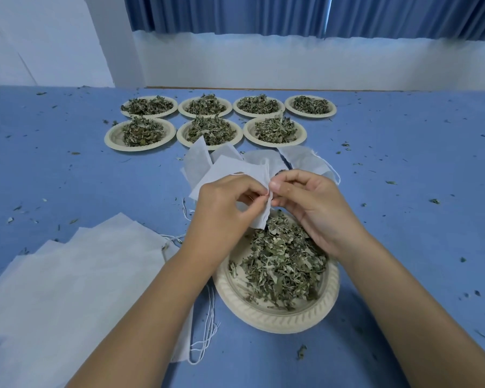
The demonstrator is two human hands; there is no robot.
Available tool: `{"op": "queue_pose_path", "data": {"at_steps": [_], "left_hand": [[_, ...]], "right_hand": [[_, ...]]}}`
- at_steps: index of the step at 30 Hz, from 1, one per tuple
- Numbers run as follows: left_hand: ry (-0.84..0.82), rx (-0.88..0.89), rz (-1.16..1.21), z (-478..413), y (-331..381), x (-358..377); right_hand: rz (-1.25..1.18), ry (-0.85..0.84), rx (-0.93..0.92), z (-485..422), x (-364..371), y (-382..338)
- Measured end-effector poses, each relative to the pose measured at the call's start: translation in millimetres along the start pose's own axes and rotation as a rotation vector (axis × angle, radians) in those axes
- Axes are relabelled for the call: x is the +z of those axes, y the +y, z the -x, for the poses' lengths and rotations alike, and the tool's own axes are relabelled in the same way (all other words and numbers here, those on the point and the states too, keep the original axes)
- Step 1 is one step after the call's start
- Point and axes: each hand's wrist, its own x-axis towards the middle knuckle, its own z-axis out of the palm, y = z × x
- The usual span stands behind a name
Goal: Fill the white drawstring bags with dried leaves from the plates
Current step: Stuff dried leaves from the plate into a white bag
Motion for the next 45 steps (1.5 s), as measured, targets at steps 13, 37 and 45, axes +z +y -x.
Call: {"op": "queue_pose_path", "data": {"at_steps": [13, 37, 45], "left_hand": [[0.044, -0.438, 0.455, 0, 3, 2], [0.607, 0.187, -0.404, -7, -9, -37], [0.064, -0.061, -0.339, -2, -12, -19]], "right_hand": [[-0.043, 0.032, 0.04, 1, -1, -1], [1.248, -0.433, -0.124, 16, -16, -18], [1.17, -0.437, -0.169, 19, -11, -15]]}}
